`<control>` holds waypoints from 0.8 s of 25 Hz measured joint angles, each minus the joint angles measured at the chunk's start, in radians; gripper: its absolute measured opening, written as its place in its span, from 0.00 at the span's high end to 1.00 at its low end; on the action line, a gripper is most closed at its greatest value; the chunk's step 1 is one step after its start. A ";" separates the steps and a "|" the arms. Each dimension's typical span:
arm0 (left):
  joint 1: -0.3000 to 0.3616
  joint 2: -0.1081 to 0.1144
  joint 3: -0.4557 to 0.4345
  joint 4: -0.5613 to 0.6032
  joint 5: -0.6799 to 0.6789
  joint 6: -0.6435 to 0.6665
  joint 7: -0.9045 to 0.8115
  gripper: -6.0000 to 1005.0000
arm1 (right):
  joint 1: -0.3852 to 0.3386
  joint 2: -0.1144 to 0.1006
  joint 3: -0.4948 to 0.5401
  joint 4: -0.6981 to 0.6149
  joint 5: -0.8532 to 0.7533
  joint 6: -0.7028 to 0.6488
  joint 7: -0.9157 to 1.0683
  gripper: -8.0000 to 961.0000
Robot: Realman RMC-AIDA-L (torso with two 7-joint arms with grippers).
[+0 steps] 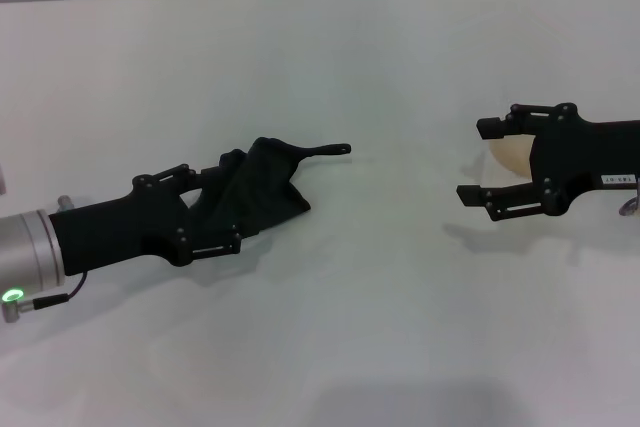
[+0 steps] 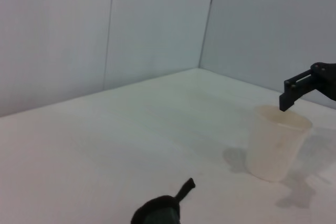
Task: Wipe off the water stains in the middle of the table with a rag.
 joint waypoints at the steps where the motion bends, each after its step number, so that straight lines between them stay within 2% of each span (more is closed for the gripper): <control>1: 0.000 0.000 -0.001 -0.010 -0.010 -0.004 0.015 0.12 | 0.001 0.000 0.000 0.000 0.001 0.000 0.000 0.10; 20: -0.002 0.000 0.009 -0.018 -0.021 0.002 0.074 0.12 | 0.002 0.000 -0.002 0.008 0.009 0.002 0.000 0.10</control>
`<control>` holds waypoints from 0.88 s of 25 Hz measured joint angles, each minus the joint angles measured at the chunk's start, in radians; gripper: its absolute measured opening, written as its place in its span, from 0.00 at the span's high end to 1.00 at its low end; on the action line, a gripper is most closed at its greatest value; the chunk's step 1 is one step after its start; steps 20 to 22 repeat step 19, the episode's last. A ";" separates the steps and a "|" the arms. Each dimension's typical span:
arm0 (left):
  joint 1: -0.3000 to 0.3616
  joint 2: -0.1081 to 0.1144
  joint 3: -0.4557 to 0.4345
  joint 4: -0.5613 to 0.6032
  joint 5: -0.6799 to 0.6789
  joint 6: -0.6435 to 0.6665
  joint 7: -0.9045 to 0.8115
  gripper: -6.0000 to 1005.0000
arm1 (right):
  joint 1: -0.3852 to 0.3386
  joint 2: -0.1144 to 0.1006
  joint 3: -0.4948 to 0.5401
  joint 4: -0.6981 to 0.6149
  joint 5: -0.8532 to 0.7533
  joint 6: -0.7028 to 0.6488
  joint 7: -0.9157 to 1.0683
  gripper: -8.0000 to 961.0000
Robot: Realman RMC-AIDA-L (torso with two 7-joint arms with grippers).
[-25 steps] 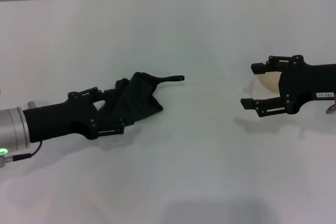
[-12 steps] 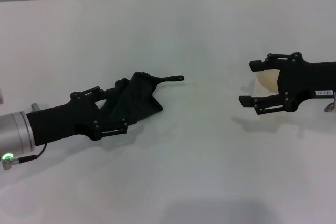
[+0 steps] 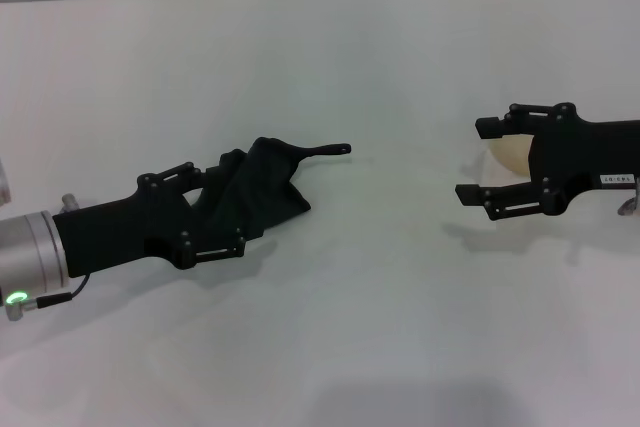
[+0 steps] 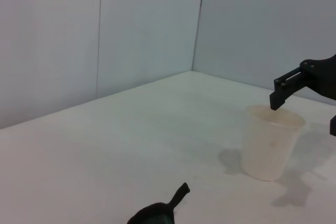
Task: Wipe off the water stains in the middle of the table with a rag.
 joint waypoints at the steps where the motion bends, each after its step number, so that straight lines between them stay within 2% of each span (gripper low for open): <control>1: 0.000 0.000 0.000 0.000 0.000 0.000 0.000 0.12 | -0.001 0.000 0.000 0.001 0.000 0.001 -0.001 0.10; 22: -0.008 0.001 0.002 0.001 0.000 0.021 0.001 0.12 | -0.008 -0.001 0.001 0.004 0.000 0.030 -0.040 0.10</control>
